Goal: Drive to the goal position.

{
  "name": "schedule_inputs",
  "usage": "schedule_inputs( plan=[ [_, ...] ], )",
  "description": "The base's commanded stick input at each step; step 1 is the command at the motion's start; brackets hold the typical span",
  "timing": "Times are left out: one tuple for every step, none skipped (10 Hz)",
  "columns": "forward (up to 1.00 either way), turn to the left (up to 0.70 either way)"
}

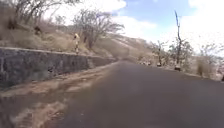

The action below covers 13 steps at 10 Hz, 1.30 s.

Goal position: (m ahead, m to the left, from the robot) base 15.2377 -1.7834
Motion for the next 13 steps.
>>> schedule_inputs(
  plan=[
    [0.7,0.0],
    [0.7,0.0],
    [0.7,0.0],
    [0.7,0.0],
    [0.7,0.0],
    [0.7,0.0],
    [0.7,0.0],
    [0.7,0.0],
    [0.7,0.0],
    [0.7,0.0],
    [0.7,0.0],
    [0.7,0.0],
    [0.7,0.0]
  ],
)
